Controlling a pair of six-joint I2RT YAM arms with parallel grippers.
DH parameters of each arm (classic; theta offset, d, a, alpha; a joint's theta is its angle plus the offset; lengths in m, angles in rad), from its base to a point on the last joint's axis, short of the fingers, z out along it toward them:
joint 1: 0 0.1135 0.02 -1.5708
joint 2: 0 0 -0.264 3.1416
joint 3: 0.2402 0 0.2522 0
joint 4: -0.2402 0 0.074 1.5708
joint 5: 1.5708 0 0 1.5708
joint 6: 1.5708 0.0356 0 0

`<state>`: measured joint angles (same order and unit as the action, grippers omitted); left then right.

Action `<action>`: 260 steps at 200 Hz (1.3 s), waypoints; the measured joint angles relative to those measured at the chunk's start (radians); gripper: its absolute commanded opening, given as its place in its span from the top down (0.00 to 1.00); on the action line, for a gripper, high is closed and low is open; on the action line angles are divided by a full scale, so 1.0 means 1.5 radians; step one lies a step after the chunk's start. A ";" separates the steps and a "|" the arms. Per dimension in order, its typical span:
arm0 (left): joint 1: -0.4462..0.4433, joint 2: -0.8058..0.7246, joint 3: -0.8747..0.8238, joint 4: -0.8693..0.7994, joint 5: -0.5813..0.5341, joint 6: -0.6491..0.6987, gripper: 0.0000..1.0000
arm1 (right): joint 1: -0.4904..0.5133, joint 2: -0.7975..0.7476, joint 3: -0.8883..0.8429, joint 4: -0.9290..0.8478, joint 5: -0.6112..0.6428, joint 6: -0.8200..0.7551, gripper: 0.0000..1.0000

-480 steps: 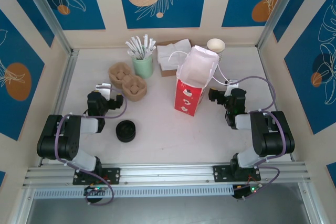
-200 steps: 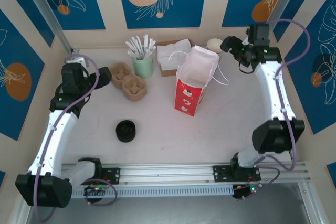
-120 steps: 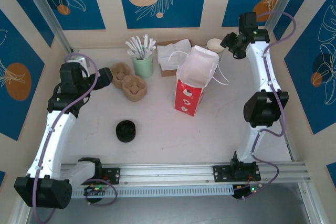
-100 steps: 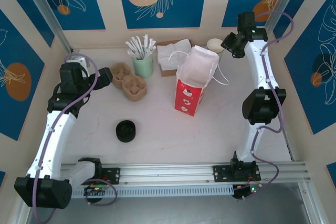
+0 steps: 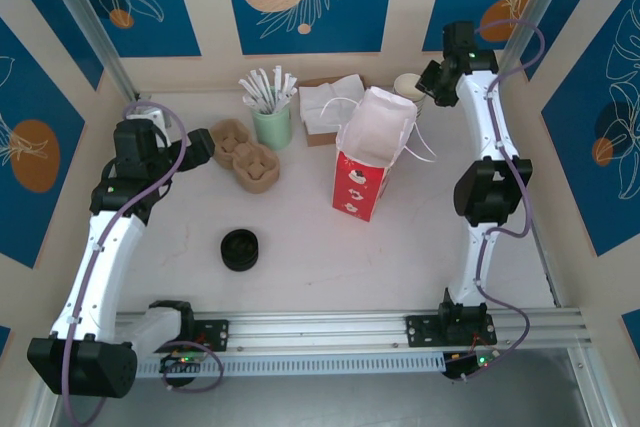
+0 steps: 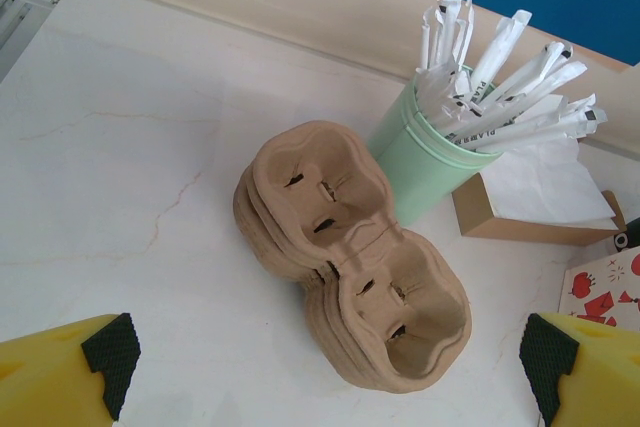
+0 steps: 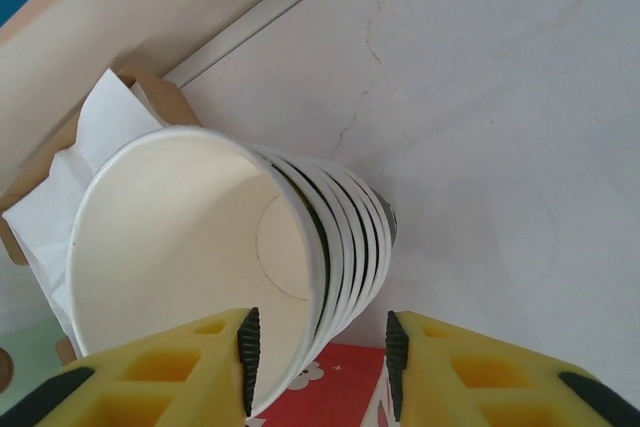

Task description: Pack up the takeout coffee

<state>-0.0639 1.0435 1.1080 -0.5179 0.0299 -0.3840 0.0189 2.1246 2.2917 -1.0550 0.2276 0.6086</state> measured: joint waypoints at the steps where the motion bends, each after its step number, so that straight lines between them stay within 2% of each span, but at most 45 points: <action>1: 0.000 0.000 0.000 0.000 0.000 0.000 0.01 | 0.000 0.000 0.000 0.000 0.000 0.000 0.63; 84: 0.000 -0.001 0.000 0.000 0.000 0.000 0.01 | 0.002 0.020 0.012 -0.003 0.000 0.000 0.72; 102: 0.000 -0.001 0.000 0.000 0.000 0.000 0.01 | 0.002 0.025 0.012 -0.003 0.001 -0.003 0.80; 172: 0.000 -0.001 0.000 0.000 0.000 0.000 0.01 | 0.006 0.027 0.041 -0.008 0.001 -0.009 0.89; 207: 0.000 -0.001 0.000 0.000 0.000 -0.001 0.01 | 0.009 0.027 0.065 -0.017 0.002 -0.018 1.00; 260: 0.000 -0.001 0.000 0.000 0.005 -0.002 0.01 | 0.012 0.022 0.117 -0.046 0.003 -0.024 1.00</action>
<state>-0.0639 1.0428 1.1080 -0.5182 0.0368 -0.3874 0.0364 2.1578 2.4668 -1.1233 0.2321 0.5720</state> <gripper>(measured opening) 0.988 0.053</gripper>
